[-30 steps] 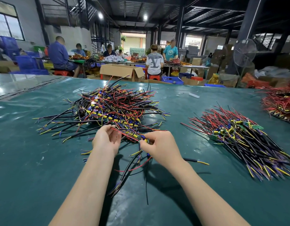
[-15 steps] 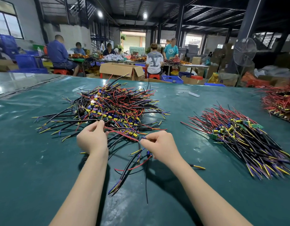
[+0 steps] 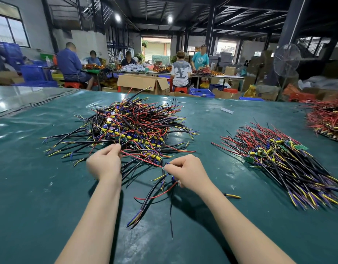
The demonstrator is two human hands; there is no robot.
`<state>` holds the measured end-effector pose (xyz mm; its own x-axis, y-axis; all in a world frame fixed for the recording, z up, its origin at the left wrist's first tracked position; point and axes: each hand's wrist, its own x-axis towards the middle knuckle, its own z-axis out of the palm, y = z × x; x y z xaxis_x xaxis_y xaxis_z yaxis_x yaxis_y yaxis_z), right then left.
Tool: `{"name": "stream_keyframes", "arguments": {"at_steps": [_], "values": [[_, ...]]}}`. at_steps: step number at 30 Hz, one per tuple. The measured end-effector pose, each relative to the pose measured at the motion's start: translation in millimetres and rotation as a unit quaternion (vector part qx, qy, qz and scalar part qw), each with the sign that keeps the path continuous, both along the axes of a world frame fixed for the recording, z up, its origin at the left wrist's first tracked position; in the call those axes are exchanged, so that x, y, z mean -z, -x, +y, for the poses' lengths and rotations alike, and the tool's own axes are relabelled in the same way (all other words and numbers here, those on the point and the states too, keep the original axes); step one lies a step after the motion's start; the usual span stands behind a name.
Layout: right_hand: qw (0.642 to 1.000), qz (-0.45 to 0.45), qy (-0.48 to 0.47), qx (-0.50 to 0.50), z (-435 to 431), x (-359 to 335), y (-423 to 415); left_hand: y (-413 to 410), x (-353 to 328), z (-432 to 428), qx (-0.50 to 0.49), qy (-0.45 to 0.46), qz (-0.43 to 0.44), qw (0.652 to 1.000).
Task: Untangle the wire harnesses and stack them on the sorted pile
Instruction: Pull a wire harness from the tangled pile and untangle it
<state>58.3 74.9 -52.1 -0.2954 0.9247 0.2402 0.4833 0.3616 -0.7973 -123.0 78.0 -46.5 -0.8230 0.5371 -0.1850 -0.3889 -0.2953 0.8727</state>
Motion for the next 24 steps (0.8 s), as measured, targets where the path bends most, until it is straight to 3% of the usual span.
{"name": "stream_keyframes", "arguments": {"at_steps": [1, 4, 5, 8, 10, 13, 17, 21, 24], "values": [[1.0, 0.008, 0.009, -0.002, 0, 0, 0, 0, 0, -1, -0.006, -0.016, 0.06, 0.998], [0.999, 0.039, 0.032, 0.0, 0, -2, 3, -1, 0, -2, -0.012, -0.044, 0.104, 0.994], [0.998, 0.05, 0.037, -0.009, 0, -3, 4, 1, -2, -1, -0.032, -0.024, 0.076, 0.996], [0.998, 0.046, 0.022, -0.042, -2, -5, 12, 11, -5, -1, 0.015, -0.031, -0.192, 0.981], [0.998, 0.044, -0.007, -0.047, -2, -3, 14, 16, -8, -2, 0.056, -0.053, -0.273, 0.959], [0.997, 0.071, -0.022, -0.026, -1, -1, 12, 15, -6, -4, 0.082, -0.057, -0.266, 0.959], [0.961, 0.245, 0.12, -0.048, 0, -1, 7, 22, -10, -10, 0.071, -0.088, -0.288, 0.951], [0.96, 0.237, 0.144, -0.026, -1, -1, 3, 18, -14, -8, 0.071, -0.098, -0.298, 0.947], [0.949, 0.278, 0.146, -0.011, 2, -1, 0, 10, -11, -5, 0.179, -0.088, -0.23, 0.953]]}}
